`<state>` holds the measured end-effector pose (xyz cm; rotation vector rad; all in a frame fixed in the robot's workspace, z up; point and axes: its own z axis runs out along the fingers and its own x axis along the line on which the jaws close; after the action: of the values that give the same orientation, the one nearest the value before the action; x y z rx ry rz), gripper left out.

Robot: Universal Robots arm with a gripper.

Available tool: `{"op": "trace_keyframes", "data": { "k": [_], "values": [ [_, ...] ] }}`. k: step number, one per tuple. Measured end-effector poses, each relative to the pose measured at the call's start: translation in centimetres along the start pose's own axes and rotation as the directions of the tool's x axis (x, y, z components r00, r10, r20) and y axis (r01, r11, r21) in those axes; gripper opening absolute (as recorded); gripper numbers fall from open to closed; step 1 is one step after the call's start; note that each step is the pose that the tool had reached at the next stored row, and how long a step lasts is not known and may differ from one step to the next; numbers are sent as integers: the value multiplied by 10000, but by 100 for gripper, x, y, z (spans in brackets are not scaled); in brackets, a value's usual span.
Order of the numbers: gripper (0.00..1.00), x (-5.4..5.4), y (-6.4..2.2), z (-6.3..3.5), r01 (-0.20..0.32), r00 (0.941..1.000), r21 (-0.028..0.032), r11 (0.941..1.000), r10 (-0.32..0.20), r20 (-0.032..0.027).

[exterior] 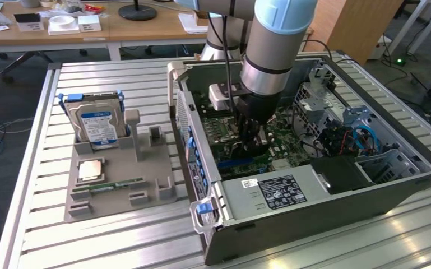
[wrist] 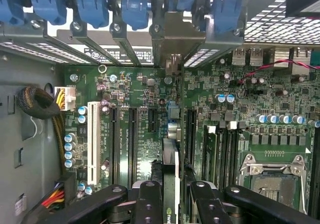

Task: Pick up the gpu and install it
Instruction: 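Insert the gpu into the slot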

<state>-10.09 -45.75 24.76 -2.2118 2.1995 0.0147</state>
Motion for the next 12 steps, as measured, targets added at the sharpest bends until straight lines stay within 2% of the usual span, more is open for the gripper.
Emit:
{"op": "trace_keyframes", "data": {
  "k": [3, 8, 12],
  "values": [
    [26, 0, 0, -3, 0, 10000, 1, 10000, 0, -2],
    [26, 0, 0, -4, -66, 9999, 1, 10000, 66, -127],
    [26, 0, 0, 8, -96, 9999, 1, 10000, 96, -130]
  ]
}}
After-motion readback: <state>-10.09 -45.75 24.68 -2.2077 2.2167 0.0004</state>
